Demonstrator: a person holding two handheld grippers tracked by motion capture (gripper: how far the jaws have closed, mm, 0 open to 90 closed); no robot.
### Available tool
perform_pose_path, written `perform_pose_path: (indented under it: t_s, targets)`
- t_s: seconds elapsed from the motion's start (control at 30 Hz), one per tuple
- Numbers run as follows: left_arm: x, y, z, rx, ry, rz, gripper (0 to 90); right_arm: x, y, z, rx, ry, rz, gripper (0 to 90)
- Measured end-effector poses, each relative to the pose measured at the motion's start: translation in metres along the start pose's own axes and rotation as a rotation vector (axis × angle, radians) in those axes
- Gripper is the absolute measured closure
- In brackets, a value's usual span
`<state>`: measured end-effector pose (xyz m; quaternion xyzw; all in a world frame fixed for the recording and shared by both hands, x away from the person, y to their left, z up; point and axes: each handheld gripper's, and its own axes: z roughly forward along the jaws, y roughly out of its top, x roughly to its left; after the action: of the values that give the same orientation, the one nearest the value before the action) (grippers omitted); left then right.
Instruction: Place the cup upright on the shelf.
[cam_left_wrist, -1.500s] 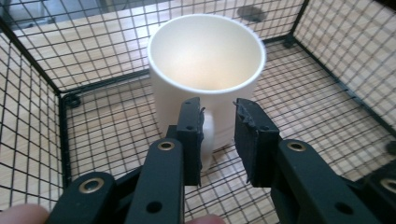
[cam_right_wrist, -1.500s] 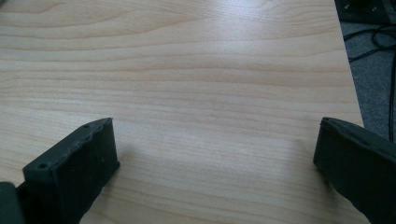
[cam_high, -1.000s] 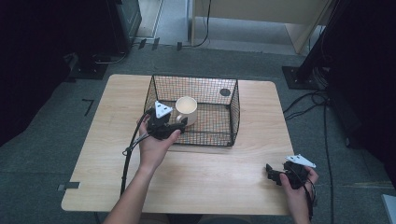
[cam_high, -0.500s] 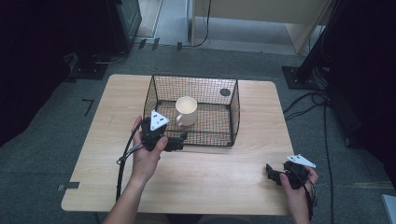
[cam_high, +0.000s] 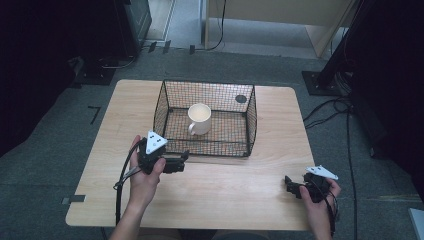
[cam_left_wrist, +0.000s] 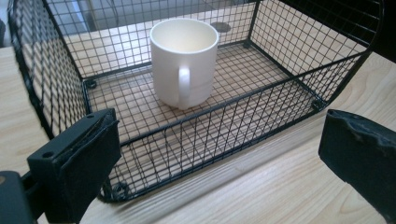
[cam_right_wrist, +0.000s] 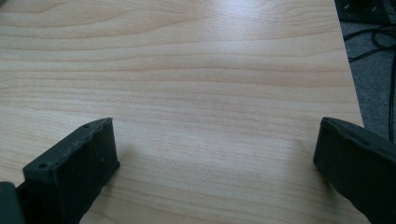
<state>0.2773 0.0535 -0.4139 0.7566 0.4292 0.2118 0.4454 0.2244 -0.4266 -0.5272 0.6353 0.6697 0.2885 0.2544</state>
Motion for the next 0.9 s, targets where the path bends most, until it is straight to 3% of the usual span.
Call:
perform_pose_path:
  t_s: [0.1, 0.3, 0.9]
  targets:
    - [0.004, -0.011, -0.002, 0.007, 0.012, 0.009, 0.0, 0.000, 0.000, 0.000, 0.000, 0.000, 0.000, 0.0]
    - [0.015, -0.034, -0.008, 0.015, 0.029, -0.017, 0.0, 0.000, 0.000, 0.000, 0.000, 0.000, 0.000, 0.0]
    - [0.060, -0.094, -0.028, 0.104, 0.166, -0.053, 0.0, 0.000, 0.000, 0.000, 0.000, 0.000, 0.000, 0.0]
